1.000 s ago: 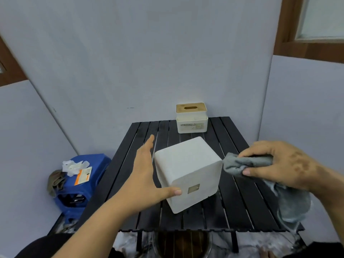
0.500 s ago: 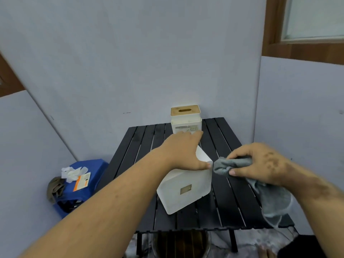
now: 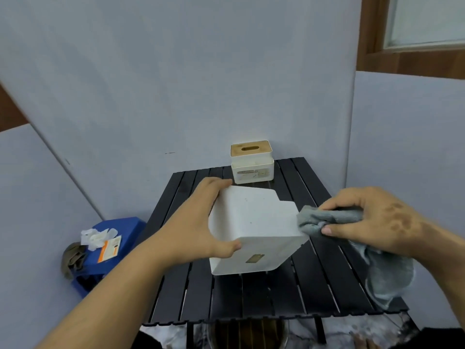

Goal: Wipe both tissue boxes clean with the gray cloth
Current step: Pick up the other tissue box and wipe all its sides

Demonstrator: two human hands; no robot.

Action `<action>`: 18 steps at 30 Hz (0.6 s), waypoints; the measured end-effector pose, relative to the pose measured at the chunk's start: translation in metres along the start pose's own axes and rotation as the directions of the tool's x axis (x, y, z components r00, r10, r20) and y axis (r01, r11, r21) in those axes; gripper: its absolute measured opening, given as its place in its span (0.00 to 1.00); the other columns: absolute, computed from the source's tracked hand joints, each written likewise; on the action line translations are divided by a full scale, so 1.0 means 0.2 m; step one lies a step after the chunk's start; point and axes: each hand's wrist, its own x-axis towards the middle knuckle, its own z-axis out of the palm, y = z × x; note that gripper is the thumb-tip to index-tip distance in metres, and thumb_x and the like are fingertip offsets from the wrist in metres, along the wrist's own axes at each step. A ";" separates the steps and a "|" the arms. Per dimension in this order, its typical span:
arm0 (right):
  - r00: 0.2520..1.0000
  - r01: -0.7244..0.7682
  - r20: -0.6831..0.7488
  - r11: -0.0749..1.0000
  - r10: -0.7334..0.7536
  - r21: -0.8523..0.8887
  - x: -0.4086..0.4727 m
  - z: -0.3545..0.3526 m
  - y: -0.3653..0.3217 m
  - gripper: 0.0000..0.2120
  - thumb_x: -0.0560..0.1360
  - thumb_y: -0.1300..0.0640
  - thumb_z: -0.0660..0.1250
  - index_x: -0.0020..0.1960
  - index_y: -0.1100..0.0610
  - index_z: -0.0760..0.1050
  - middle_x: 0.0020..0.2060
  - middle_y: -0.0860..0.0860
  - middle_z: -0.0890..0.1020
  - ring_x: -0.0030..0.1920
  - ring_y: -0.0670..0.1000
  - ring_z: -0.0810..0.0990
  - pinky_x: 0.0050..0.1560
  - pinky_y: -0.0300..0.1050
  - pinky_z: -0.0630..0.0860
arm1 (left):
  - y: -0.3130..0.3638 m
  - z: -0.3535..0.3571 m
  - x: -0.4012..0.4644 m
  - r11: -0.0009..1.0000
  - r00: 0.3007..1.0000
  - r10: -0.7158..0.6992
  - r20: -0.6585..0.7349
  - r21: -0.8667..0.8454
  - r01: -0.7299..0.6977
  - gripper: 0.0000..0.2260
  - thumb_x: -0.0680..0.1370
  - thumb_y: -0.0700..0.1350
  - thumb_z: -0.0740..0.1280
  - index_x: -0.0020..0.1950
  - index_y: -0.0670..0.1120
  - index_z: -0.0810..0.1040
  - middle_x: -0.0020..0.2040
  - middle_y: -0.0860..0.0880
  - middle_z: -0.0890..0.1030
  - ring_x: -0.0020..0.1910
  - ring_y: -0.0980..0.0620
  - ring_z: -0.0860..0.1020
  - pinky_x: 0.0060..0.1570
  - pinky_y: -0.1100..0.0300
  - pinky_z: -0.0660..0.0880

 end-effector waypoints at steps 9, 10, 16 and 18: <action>0.999 0.027 -0.037 0.996 -0.024 0.084 -0.03 0.01 -0.05 0.13 0.60 0.49 0.79 0.44 0.39 0.84 0.40 0.42 0.86 0.43 0.43 0.84 0.47 0.36 0.77 | -0.22 0.05 -0.22 0.993 0.999 -0.025 -0.045 -0.114 0.020 0.51 0.61 0.62 0.79 0.79 0.61 0.56 0.73 0.69 0.57 0.74 0.62 0.64 0.72 0.61 0.65; 0.999 0.035 -0.038 0.994 -0.031 0.107 -0.03 0.03 -0.06 0.13 0.60 0.49 0.78 0.44 0.39 0.84 0.40 0.43 0.86 0.43 0.44 0.84 0.48 0.37 0.78 | -0.24 0.05 -0.22 0.992 0.999 -0.030 -0.042 -0.125 0.025 0.52 0.61 0.62 0.79 0.79 0.61 0.56 0.73 0.69 0.57 0.74 0.63 0.64 0.71 0.63 0.65; 0.966 0.151 -0.186 0.976 -0.180 -0.158 0.01 0.34 -0.16 0.15 0.66 0.56 0.80 0.49 0.42 0.84 0.43 0.40 0.80 0.45 0.43 0.80 0.47 0.35 0.75 | -0.26 0.10 -0.21 0.981 0.997 -0.029 -0.069 -0.194 0.016 0.49 0.59 0.61 0.79 0.77 0.59 0.60 0.70 0.67 0.60 0.72 0.64 0.65 0.68 0.67 0.64; 0.944 0.189 -0.234 0.961 -0.234 -0.201 0.01 0.51 -0.25 0.14 0.70 0.56 0.77 0.53 0.45 0.83 0.45 0.40 0.75 0.42 0.44 0.78 0.43 0.34 0.77 | -0.26 0.12 -0.20 0.978 0.994 -0.039 -0.099 -0.206 0.018 0.48 0.58 0.61 0.79 0.74 0.59 0.62 0.68 0.67 0.61 0.70 0.64 0.66 0.66 0.67 0.66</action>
